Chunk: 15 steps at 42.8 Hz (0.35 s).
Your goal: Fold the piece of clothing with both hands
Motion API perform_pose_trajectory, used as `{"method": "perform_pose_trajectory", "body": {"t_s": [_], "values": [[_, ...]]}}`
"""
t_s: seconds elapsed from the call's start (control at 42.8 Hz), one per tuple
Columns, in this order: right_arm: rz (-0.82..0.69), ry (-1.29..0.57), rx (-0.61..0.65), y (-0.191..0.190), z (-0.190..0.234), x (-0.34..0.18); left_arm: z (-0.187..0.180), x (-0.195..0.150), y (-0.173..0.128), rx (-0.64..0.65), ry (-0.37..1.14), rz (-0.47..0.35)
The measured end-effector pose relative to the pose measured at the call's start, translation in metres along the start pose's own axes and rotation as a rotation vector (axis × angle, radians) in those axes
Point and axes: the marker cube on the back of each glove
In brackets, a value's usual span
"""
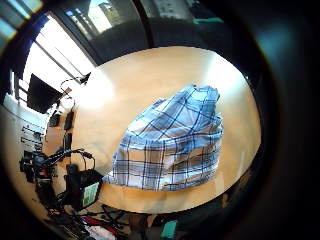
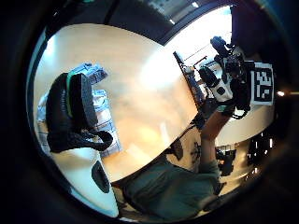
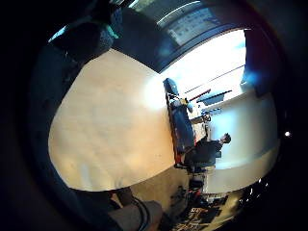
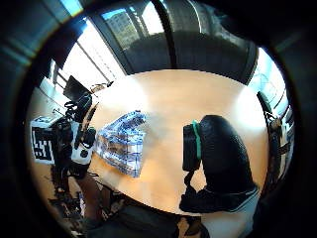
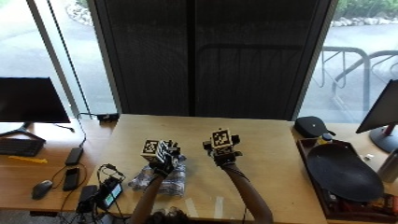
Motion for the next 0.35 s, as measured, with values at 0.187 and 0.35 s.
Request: {"method": "perform_pose_trajectory", "body": {"t_s": [0.187, 0.35], "values": [[-0.009, 0.018, -0.015, -0.007, -0.008, -0.004, -0.004, -0.002, -0.006, -0.006, -0.004, 0.005], [-0.016, 0.003, -0.021, -0.006, -0.008, -0.011, -0.001, -0.006, -0.006, -0.008, 0.011, -0.008]]}}
